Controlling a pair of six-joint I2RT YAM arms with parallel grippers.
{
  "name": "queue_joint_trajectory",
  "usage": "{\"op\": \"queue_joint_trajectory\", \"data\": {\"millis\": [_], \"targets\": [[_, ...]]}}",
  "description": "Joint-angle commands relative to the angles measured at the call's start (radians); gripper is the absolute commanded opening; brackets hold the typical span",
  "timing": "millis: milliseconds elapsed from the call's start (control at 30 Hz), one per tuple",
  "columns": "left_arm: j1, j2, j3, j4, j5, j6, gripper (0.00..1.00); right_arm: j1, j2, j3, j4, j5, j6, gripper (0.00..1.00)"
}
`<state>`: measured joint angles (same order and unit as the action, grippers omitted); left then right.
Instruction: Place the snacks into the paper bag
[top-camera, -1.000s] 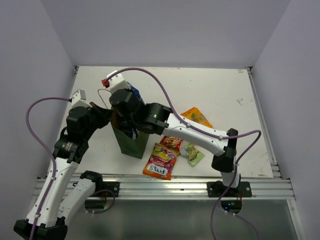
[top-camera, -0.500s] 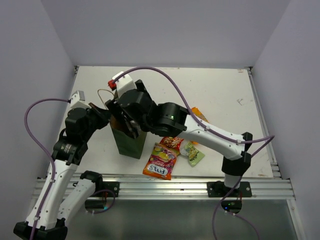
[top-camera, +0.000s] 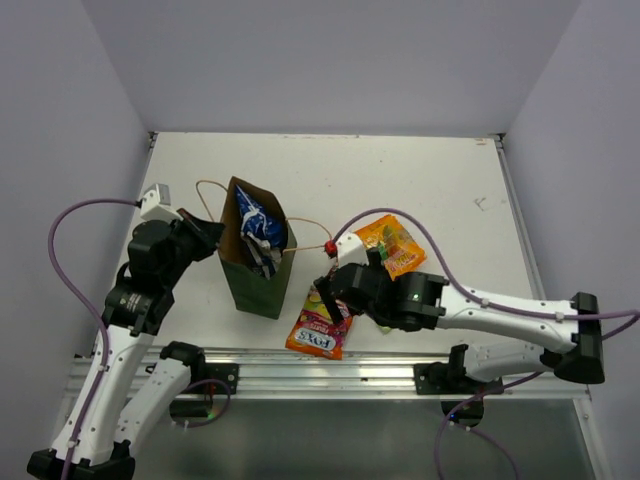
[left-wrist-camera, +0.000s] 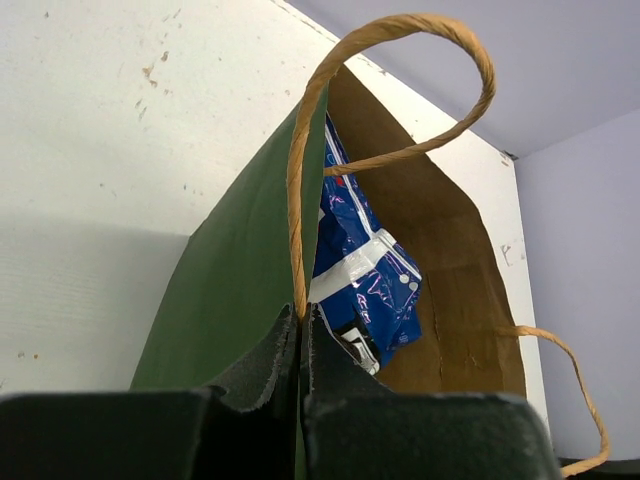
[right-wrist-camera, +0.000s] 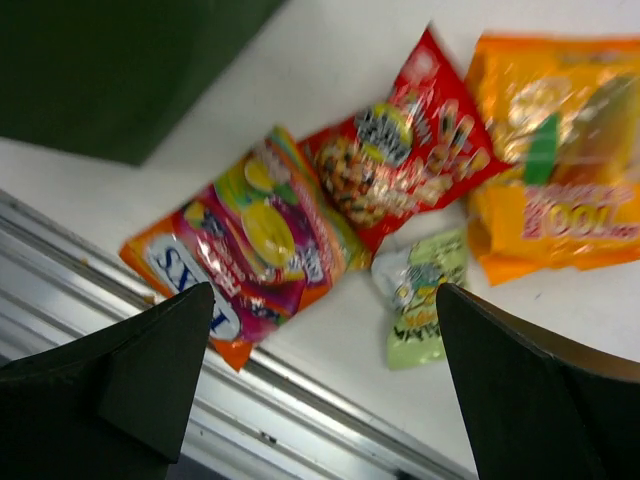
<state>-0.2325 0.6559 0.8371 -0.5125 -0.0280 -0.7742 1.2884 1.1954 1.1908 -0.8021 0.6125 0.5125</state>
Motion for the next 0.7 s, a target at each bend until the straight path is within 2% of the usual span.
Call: {"op": "queue_joint_trajectory", "data": {"millis": [0,433,600,667], "targets": [[-0.007,-0.007,-0.003,0.019,0.023,0.053,0.0,0.002,0.022,-0.161,0.167,-0.161,0.15,0.98],[-0.007,-0.001,0.054,-0.08,0.06,0.108,0.0,-0.004,0.211,-0.485,0.582,-0.28,0.29,0.99],[-0.007,0.001,0.083,-0.109,0.063,0.136,0.0,-0.004,0.337,-0.508,0.687,-0.315,0.314,0.99],[-0.007,-0.001,0.095,-0.124,0.06,0.15,0.0,-0.004,0.371,-0.485,0.696,-0.319,0.311,0.92]]}}
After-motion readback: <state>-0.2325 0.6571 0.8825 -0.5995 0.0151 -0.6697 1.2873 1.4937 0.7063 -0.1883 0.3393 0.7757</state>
